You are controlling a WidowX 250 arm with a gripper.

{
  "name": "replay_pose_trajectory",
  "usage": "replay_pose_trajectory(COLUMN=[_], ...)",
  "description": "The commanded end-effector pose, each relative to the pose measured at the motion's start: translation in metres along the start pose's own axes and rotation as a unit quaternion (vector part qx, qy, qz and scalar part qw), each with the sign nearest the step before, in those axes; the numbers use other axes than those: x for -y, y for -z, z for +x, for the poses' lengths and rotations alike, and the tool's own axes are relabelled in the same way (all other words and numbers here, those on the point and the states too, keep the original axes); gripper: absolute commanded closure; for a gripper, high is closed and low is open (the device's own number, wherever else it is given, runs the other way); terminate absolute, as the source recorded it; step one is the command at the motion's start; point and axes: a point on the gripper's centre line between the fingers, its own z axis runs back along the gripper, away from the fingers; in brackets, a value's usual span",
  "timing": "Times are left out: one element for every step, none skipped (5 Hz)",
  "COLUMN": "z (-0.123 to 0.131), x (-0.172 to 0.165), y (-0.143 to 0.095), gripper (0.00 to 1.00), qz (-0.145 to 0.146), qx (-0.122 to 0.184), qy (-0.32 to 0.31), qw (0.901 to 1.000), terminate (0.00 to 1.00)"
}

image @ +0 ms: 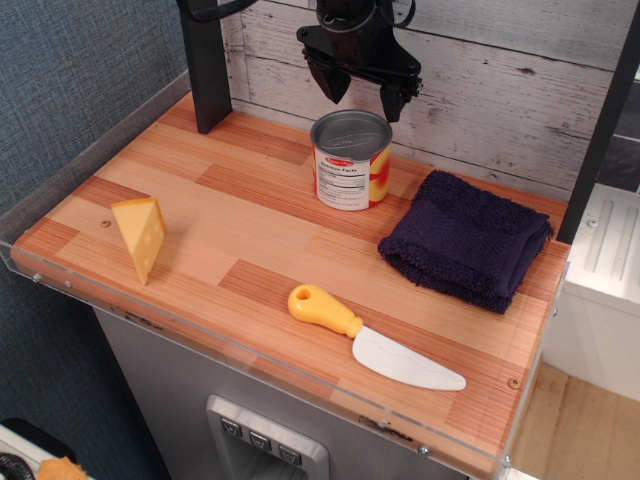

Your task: Place the can between the cheese and the knife

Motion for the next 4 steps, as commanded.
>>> replay_pose_trajectory(z=[0.001, -0.005, -0.011, -0.020], x=[-0.003, -0.004, -0.006, -0.007], y=[-0.006, -0.004, -0.010, -0.012], gripper=[0.00, 0.00, 0.00, 0.00], qz=[0.007, -0.002, 0.000, 0.002], qx=[0.003, -0.003, -0.015, -0.033], qy=[0.005, 0.006, -0.008, 0.000], qw=[1.0000, 1.0000, 0.9999, 0.9995], terminate=[0.00, 0.00, 0.00, 0.00])
